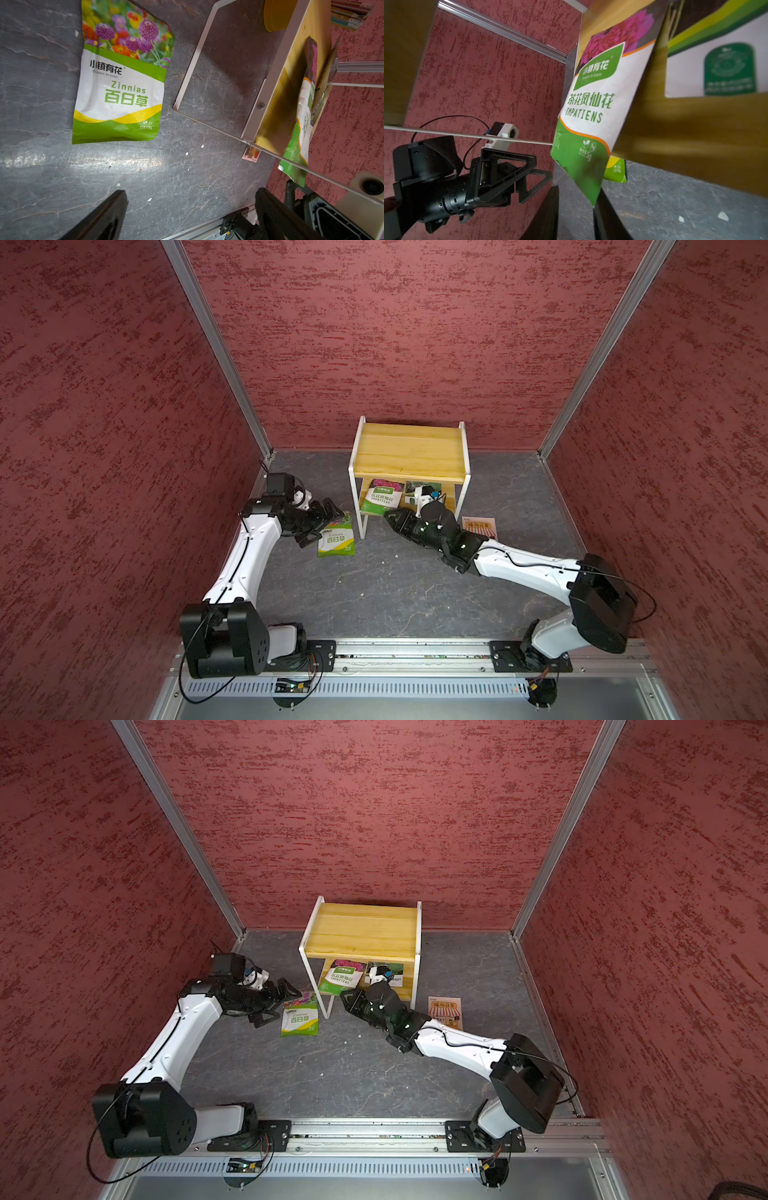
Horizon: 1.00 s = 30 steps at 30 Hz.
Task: Take the seed bag off the shelf
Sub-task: Pick up the seed packet from the shelf.
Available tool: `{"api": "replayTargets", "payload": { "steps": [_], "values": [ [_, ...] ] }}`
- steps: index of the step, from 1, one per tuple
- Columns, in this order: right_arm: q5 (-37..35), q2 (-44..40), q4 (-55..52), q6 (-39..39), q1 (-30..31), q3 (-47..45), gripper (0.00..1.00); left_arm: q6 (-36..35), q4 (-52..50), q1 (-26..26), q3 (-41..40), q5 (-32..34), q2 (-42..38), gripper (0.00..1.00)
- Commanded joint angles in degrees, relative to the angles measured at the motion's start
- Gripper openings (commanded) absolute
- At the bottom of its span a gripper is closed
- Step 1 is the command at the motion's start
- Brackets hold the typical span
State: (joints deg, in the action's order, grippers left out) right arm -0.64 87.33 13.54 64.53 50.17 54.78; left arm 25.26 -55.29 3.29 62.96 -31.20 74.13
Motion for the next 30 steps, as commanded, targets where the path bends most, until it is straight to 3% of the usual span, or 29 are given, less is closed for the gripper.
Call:
{"api": "replayTargets", "payload": {
  "steps": [1, 6, 12, 15, 18, 21, 30],
  "values": [
    [-1.5, 0.6, 3.0, 0.7, 0.3, -0.9, 0.2, 0.1, 0.3, 0.4, -0.6, 0.0, -1.4, 1.0],
    [-1.3, -0.4, 3.0, 1.0, 0.2, -2.2, 0.08, 0.4, 0.6, 0.4, -1.1, -0.1, -1.8, 1.0],
    [-2.3, -2.8, 2.4, 1.9, 0.3, -5.0, 0.08, 0.8, 0.8, 0.1, -1.6, -0.2, -2.1, 1.0],
    [-2.5, -3.4, 2.2, 2.0, 0.3, -5.8, 0.18, 0.9, 0.9, 0.0, -1.6, -0.2, -2.0, 1.0],
    [-2.7, -3.5, 2.2, 2.3, 0.3, -5.8, 0.41, 1.0, 1.0, -0.1, -1.6, -0.2, -1.9, 1.0],
    [-3.0, -3.4, 2.4, 2.4, 0.3, -5.8, 0.55, 1.0, 1.1, -0.3, -1.6, -0.2, -1.7, 1.0],
    [-3.8, 1.3, 5.7, 3.1, 0.3, -3.6, 0.58, 0.6, 0.8, -0.6, -1.9, 0.0, -1.5, 1.0]
  ]
}}
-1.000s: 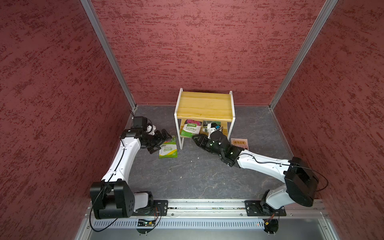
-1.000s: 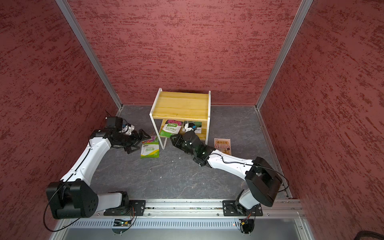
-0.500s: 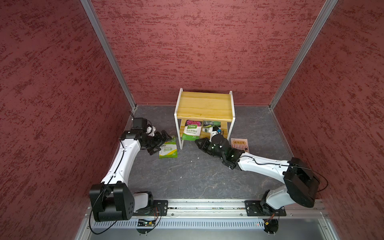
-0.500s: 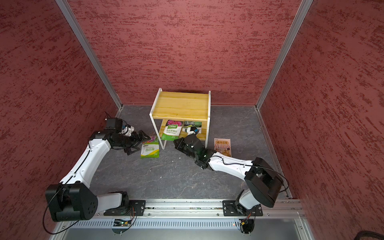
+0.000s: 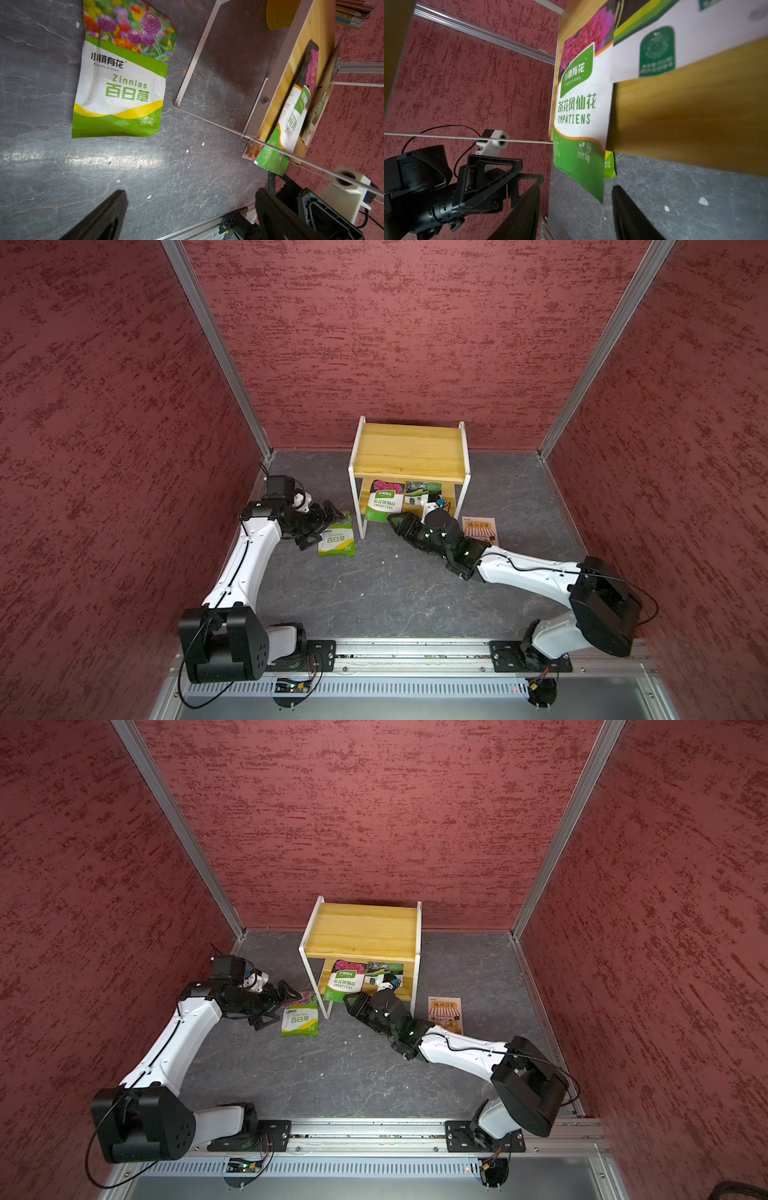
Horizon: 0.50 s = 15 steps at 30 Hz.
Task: Take the seed bag off the shelf
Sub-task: Pick up the seed packet from the shelf.
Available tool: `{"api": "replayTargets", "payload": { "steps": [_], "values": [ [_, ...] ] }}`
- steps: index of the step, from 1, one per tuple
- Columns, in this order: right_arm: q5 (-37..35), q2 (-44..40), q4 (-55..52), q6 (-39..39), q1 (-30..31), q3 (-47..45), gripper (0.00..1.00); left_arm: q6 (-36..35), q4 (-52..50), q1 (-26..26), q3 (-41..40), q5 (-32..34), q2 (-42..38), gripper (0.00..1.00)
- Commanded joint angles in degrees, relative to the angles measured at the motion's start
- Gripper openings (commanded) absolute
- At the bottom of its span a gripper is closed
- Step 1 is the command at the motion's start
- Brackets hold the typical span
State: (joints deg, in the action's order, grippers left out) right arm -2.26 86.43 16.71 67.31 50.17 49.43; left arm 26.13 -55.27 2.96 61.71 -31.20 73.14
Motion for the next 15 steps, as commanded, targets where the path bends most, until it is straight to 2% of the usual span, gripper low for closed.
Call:
{"api": "replayTargets", "payload": {
  "steps": [1, 5, 9, 15],
  "values": [
    [-2.4, 2.7, 3.0, 0.6, 0.3, 2.0, 0.58, -0.3, 0.7, -0.2, -0.6, 0.0, -0.5, 1.0],
    [-3.5, 4.7, 4.5, 1.1, 0.2, 3.1, 0.52, -0.5, 0.8, -0.2, -0.6, 0.1, -0.3, 1.0],
    [-4.0, 5.6, 4.9, 1.1, 0.2, 4.0, 0.41, -0.7, 0.8, -0.2, -0.8, 0.0, -0.3, 1.0],
    [-4.6, 5.6, 5.4, 1.3, 0.2, 3.4, 0.16, -0.8, 0.9, -0.1, -1.1, -0.1, -0.5, 1.0]
  ]
}}
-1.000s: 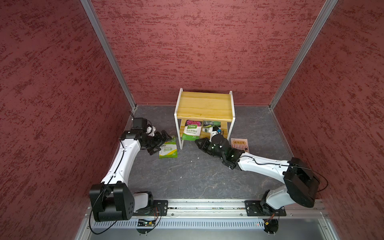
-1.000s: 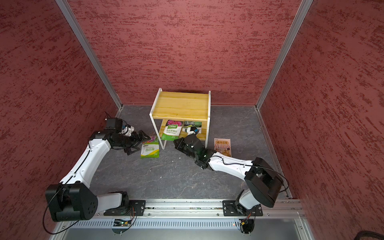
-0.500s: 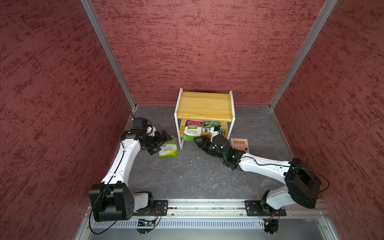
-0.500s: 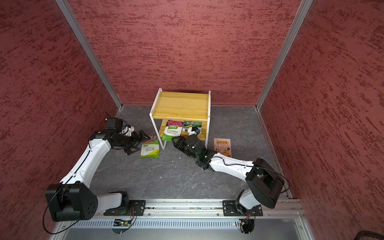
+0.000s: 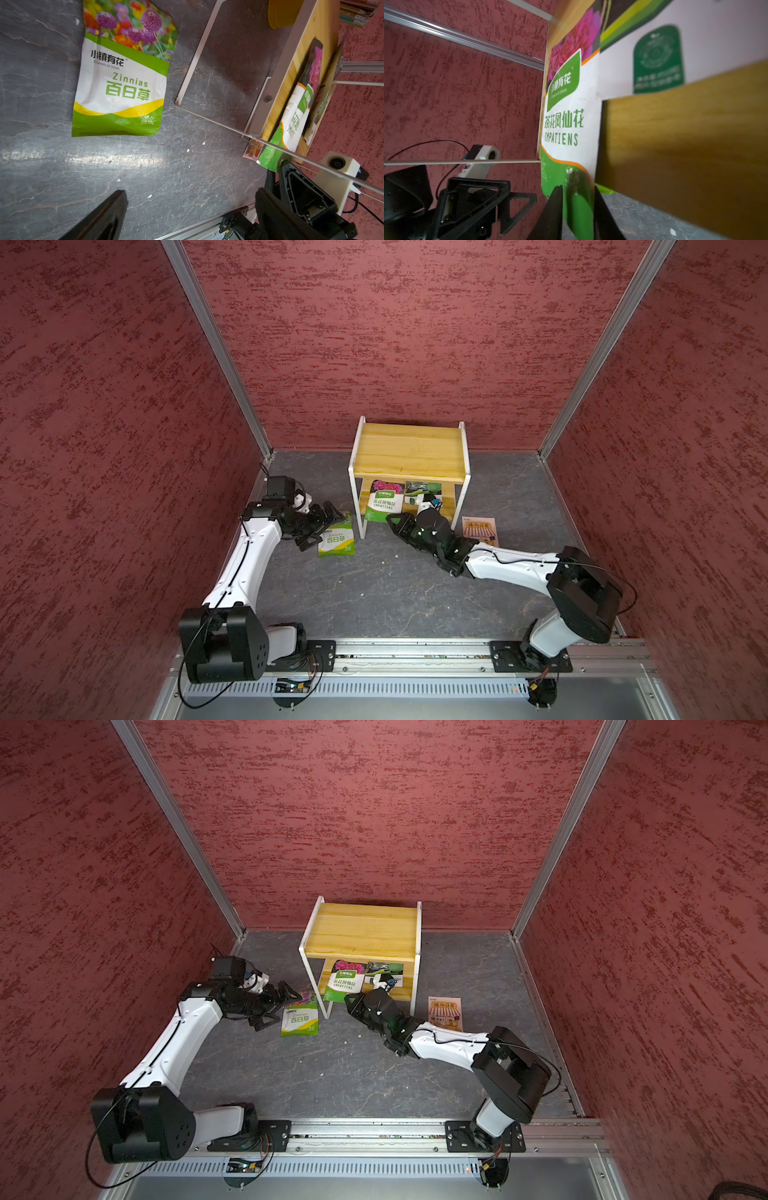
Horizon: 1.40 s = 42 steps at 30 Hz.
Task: Take the seed bag off the shelf
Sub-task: Pick up the seed packet from the shelf, then place the seed packet at the center of the board.
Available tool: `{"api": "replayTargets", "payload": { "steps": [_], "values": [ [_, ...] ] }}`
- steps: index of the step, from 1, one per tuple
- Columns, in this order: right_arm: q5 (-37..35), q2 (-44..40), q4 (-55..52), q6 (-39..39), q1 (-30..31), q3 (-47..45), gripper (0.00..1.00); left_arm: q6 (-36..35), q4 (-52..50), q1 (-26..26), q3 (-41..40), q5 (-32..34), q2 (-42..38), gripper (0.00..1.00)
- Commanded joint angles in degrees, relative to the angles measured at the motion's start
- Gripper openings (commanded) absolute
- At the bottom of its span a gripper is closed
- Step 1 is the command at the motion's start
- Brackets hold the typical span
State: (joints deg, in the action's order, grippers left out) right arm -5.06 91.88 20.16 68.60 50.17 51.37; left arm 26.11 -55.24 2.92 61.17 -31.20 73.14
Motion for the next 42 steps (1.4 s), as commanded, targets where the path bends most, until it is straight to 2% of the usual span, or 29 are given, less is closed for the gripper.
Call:
{"api": "replayTargets", "payload": {
  "steps": [1, 5, 15, 18, 24, 31, 41, 42],
  "values": [
    [-1.6, -0.1, 2.0, 0.0, 0.2, 1.5, 0.13, -0.8, 0.8, -0.1, -0.6, -0.1, -0.5, 1.0],
    [-1.2, -1.3, 1.4, -0.8, 0.2, 1.0, 0.0, -0.8, 0.8, 0.0, -0.3, -0.3, -0.5, 1.0],
    [-0.4, -8.1, -1.2, -1.6, 0.3, -2.6, 0.0, -0.4, 0.8, -0.1, -0.3, -0.2, -1.1, 1.0],
    [0.3, -12.3, -3.7, -1.0, 1.0, -4.5, 0.0, 0.0, 0.2, -0.1, 0.1, 0.4, -1.5, 1.0],
    [-2.2, -17.8, -6.6, 3.3, 7.5, -10.9, 0.0, 0.6, -0.2, -0.2, -0.3, 1.3, -1.8, 1.0],
    [-6.8, -13.2, -4.2, 9.7, 16.6, -16.0, 0.0, 0.4, -0.5, -0.4, -1.2, 1.9, -2.1, 1.0],
    [-3.8, -1.0, -0.7, 15.9, 18.7, -16.1, 0.0, 0.6, -1.3, -0.5, -2.5, 2.5, -3.7, 1.0],
    [-3.9, -0.7, -2.0, 16.4, 19.0, -15.6, 0.05, 0.6, -1.4, -0.5, -2.6, 2.6, -3.9, 1.0]
  ]
}}
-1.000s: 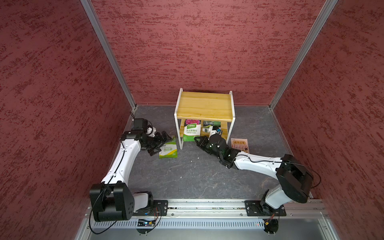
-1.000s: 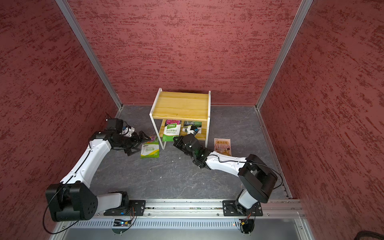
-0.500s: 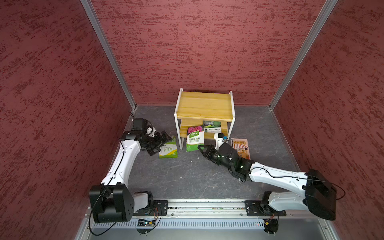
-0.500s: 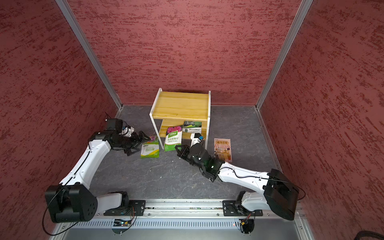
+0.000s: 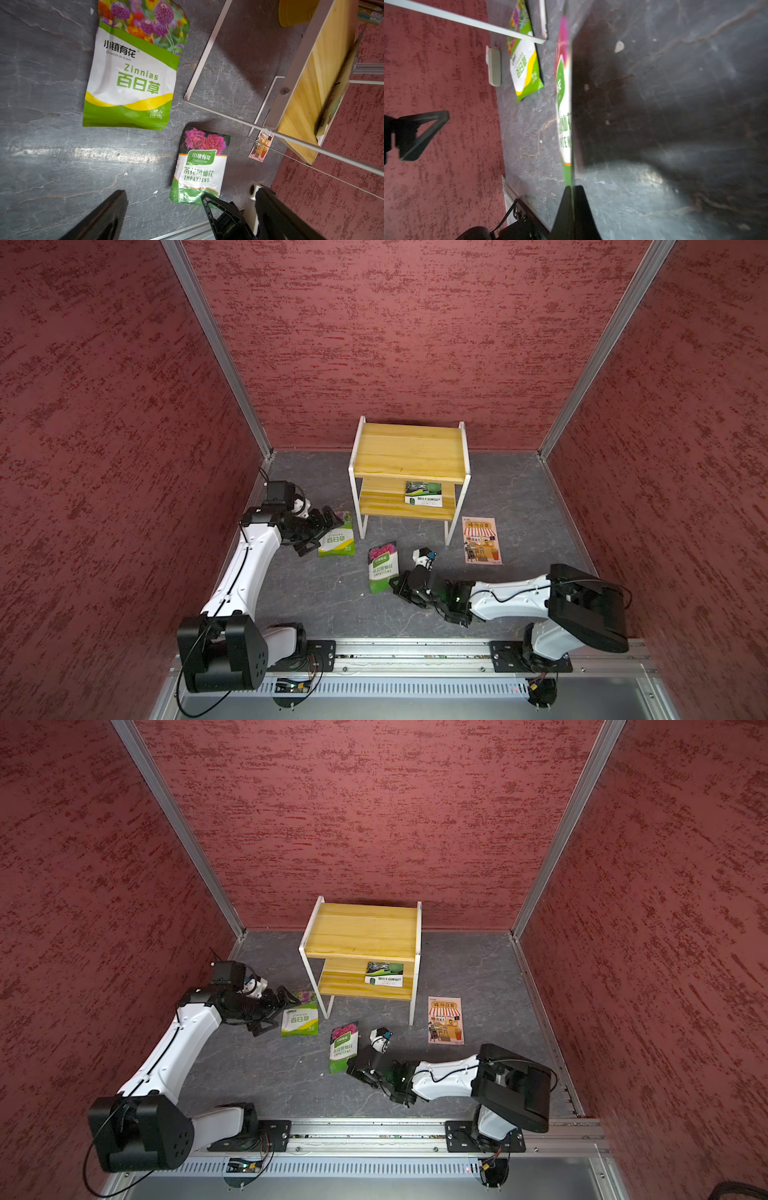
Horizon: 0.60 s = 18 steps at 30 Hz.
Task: Take the seed bag off the shelf
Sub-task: Place the seed packet at the center of the board.
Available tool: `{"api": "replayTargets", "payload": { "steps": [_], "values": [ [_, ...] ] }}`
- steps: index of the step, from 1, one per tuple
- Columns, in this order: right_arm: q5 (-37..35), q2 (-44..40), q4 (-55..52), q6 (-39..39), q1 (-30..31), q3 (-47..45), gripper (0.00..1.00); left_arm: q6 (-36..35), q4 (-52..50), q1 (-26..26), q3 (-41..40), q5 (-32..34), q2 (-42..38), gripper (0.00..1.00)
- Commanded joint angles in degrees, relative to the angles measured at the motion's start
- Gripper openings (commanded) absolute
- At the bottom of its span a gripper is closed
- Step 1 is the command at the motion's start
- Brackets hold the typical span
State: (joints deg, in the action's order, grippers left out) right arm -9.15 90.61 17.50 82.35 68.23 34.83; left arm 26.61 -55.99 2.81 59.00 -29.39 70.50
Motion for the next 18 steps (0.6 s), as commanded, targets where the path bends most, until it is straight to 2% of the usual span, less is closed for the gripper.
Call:
{"api": "replayTargets", "payload": {
  "steps": [1, 7, 12, 15, 17, 18],
  "values": [
    [0.3, 0.3, -2.4, 3.3, 1.3, 1.7, 0.15, 0.0, -0.8, -0.3, -0.5, 0.7, -1.4, 1.0],
    [1.6, -3.3, -17.1, 5.8, 2.1, 4.4, 0.61, -0.2, -1.0, -0.3, -0.9, 1.1, -1.6, 1.0],
    [2.1, -9.2, -32.7, 5.1, 2.5, 9.0, 0.78, 0.0, -0.8, -0.3, -1.1, 1.6, -1.1, 1.0],
    [1.2, -13.6, -41.5, 4.6, 2.5, 11.3, 0.83, 0.1, -0.7, -0.3, -1.4, 1.8, -1.1, 1.0],
    [-0.7, -17.2, -45.9, 4.2, 2.5, 12.3, 0.96, 0.1, -0.7, -0.2, -1.5, 1.9, -1.0, 1.0],
    [-2.4, -19.2, -47.0, 4.1, 2.5, 12.3, 0.98, 0.2, -0.7, -0.3, -1.6, 1.9, -1.0, 1.0]
  ]
}}
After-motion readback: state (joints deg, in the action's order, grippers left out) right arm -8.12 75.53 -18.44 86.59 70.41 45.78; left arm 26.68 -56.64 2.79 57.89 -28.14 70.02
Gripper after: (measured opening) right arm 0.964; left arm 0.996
